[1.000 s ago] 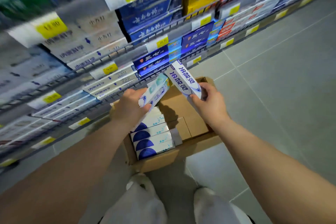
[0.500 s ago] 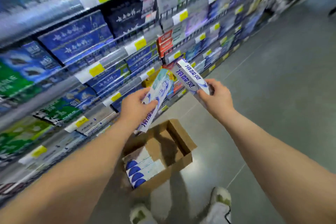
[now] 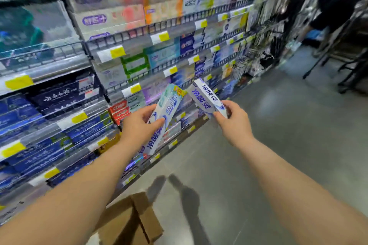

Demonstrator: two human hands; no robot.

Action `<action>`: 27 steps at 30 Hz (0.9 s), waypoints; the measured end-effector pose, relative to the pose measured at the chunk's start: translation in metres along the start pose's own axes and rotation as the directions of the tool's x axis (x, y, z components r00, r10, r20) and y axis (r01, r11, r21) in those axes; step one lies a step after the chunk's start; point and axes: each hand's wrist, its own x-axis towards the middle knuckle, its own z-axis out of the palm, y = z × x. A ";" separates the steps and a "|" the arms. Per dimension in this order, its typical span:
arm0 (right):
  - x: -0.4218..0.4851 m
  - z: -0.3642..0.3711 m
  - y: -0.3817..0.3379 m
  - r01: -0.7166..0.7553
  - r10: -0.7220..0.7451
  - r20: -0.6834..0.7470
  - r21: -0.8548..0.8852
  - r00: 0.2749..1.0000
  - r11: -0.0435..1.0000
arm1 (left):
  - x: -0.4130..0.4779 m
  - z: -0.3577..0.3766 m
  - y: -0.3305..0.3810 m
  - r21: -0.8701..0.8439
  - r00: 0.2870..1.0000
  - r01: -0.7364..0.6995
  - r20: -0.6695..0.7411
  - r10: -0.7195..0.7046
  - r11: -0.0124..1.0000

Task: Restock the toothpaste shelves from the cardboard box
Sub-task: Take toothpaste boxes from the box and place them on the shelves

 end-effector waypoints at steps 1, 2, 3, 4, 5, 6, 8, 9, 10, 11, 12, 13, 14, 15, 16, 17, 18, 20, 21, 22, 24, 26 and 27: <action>0.018 -0.007 0.004 0.014 -0.014 -0.011 0.002 1.000 1.000 | 0.016 0.009 0.009 0.013 1.000 -0.017 0.003 0.017 1.000; 0.037 -0.013 0.008 0.026 -0.026 -0.023 0.008 0.999 1.000 | 0.034 0.019 0.018 0.023 1.000 -0.029 0.002 0.029 0.999; 0.056 -0.018 0.010 0.039 -0.039 -0.035 0.007 0.999 0.999 | 0.053 0.029 0.024 0.029 0.999 -0.035 -0.003 0.035 0.999; 0.077 -0.022 0.013 0.047 -0.047 -0.047 0.001 0.998 0.999 | 0.073 0.039 0.031 0.025 0.999 -0.046 -0.006 0.046 0.999; 0.098 -0.027 0.016 0.054 -0.054 -0.057 -0.009 0.997 0.999 | 0.094 0.049 0.037 0.016 0.999 -0.054 -0.007 0.054 0.998; 0.120 -0.031 0.019 0.057 -0.058 -0.064 -0.016 0.996 0.998 | 0.115 0.059 0.043 0.001 0.998 -0.060 -0.010 0.060 0.998; 0.165 -0.038 0.023 0.063 -0.065 -0.069 -0.025 0.996 0.998 | 0.156 0.077 0.059 -0.020 0.998 -0.059 -0.027 0.058 0.998; 0.189 -0.043 0.023 0.067 -0.069 -0.069 -0.030 0.995 0.997 | 0.177 0.085 0.069 -0.021 0.997 -0.064 -0.035 0.063 0.998; 0.211 -0.049 0.023 0.077 -0.080 -0.070 -0.035 0.994 0.996 | 0.197 0.092 0.079 -0.013 0.996 -0.078 -0.042 0.077 0.997; 0.234 -0.054 0.021 0.092 -0.094 -0.072 -0.037 0.993 0.995 | 0.217 0.098 0.089 0.000 0.995 -0.094 -0.045 0.094 0.996; 0.255 -0.060 0.020 0.104 -0.107 -0.073 -0.033 0.992 0.994 | 0.236 0.105 0.099 0.012 0.993 -0.109 -0.049 0.110 0.994; 0.276 -0.066 0.018 0.119 -0.120 -0.076 -0.026 0.990 0.993 | 0.255 0.110 0.109 0.020 0.991 -0.118 -0.056 0.119 0.993; 0.296 -0.072 0.016 0.134 -0.135 -0.081 -0.017 0.988 0.991 | 0.272 0.116 0.119 0.024 0.989 -0.127 -0.068 0.129 0.992; 0.316 -0.077 0.015 0.151 -0.151 -0.087 -0.010 0.985 0.988 | 0.288 0.121 0.128 0.030 0.987 -0.139 -0.083 0.141 0.990; 0.335 -0.082 0.014 0.169 -0.168 -0.093 0.000 0.981 0.986 | 0.303 0.127 0.137 0.039 0.982 -0.157 -0.099 0.160 0.987; 0.356 -0.086 0.015 0.184 -0.182 -0.094 0.011 0.979 0.983 | 0.318 0.133 0.145 0.046 0.978 -0.170 -0.117 0.174 0.984; 0.376 -0.091 0.015 0.198 -0.196 -0.089 0.020 0.977 0.980 | 0.331 0.140 0.153 0.047 0.974 -0.175 -0.135 0.180 0.983; 0.417 -0.099 0.017 0.224 -0.221 -0.082 0.037 0.972 0.974 | 0.357 0.155 0.168 0.035 0.966 -0.184 -0.178 0.187 0.982; 0.438 -0.103 0.017 0.247 -0.243 -0.080 0.041 0.967 0.968 | 0.370 0.164 0.175 0.028 0.960 -0.189 -0.204 0.190 0.982; 0.458 -0.107 0.019 0.279 -0.276 -0.076 0.039 0.958 0.959 | 0.383 0.172 0.182 0.024 0.954 -0.193 -0.230 0.193 0.981; 0.500 -0.116 0.022 0.347 -0.345 -0.055 0.037 0.937 0.937 | 0.407 0.191 0.197 0.005 0.937 -0.196 -0.295 0.188 0.981; 0.542 -0.126 0.024 0.400 -0.400 -0.018 0.055 0.916 0.915 | 0.430 0.211 0.212 -0.038 0.912 -0.190 -0.376 0.162 0.981; 0.562 -0.130 0.025 0.428 -0.428 -0.008 0.057 0.904 0.902 | 0.440 0.220 0.220 -0.061 0.899 -0.183 -0.414 0.142 0.981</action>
